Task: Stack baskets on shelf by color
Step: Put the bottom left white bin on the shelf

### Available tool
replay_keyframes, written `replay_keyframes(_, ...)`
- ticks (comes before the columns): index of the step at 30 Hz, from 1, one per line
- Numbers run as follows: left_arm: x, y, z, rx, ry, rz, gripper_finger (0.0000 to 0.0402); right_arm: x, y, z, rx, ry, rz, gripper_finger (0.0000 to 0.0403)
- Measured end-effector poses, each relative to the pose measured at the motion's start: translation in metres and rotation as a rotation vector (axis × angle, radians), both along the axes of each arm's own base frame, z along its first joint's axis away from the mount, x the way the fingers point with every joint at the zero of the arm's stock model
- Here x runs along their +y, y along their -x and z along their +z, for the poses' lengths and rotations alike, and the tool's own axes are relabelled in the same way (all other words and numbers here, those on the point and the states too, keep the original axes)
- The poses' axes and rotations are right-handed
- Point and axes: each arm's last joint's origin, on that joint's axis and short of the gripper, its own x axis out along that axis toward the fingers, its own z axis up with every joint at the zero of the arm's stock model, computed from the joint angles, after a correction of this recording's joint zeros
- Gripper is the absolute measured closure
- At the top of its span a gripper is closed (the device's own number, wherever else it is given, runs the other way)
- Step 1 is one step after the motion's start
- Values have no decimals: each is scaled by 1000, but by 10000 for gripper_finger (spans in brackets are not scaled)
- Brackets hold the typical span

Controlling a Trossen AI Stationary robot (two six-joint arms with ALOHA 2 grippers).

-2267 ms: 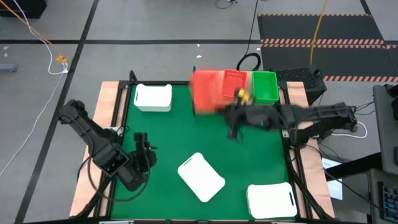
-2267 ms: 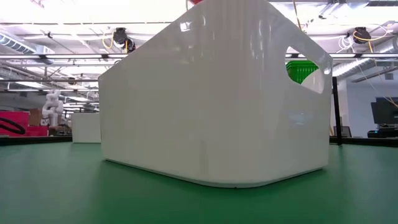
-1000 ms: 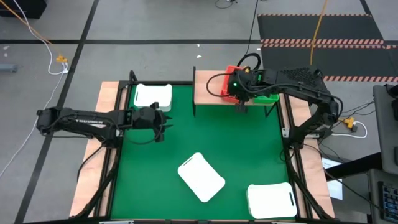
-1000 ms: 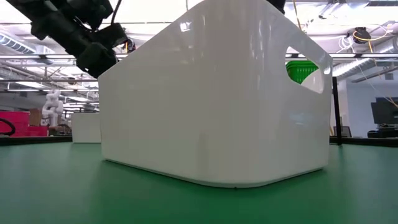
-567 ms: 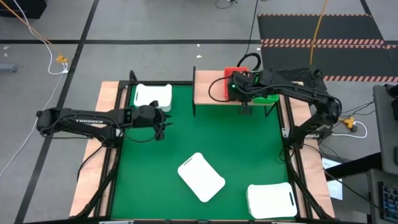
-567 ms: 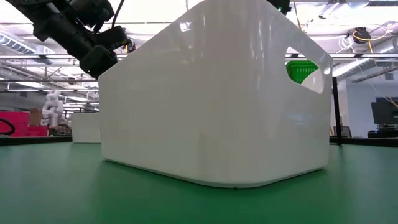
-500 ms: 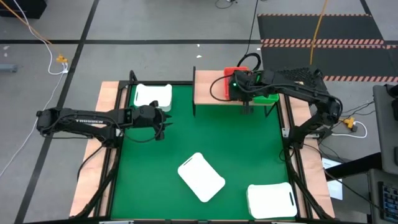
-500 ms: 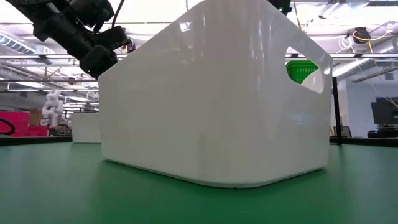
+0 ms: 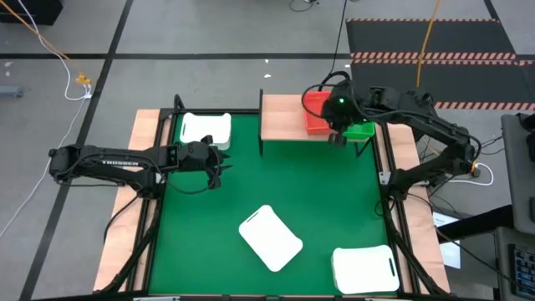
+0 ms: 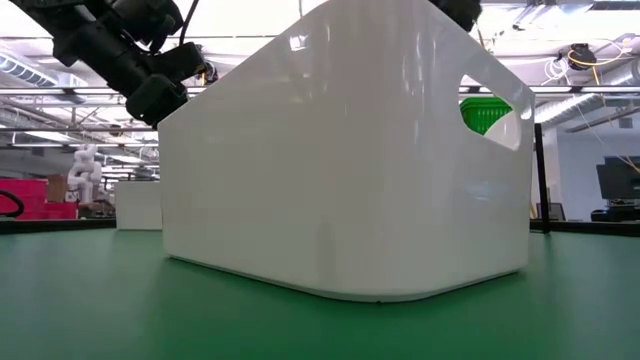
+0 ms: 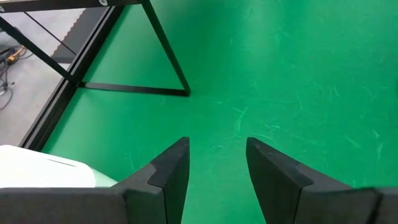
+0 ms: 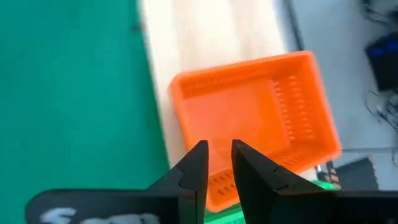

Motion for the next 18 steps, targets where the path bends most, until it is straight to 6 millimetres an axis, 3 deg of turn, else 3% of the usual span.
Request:
replay_keyframes(5,0,0,0,-1,2,3,243,14,3,4,-109,-93,-68,336)
replay_keyframes(8,0,0,1,-10,14,16,243,38,-7,-10,-152,-157,17,343)
replay_keyframes(18,-7,-6,17,-80,123,64,243,172,-69,-77,-423,-227,601,358)
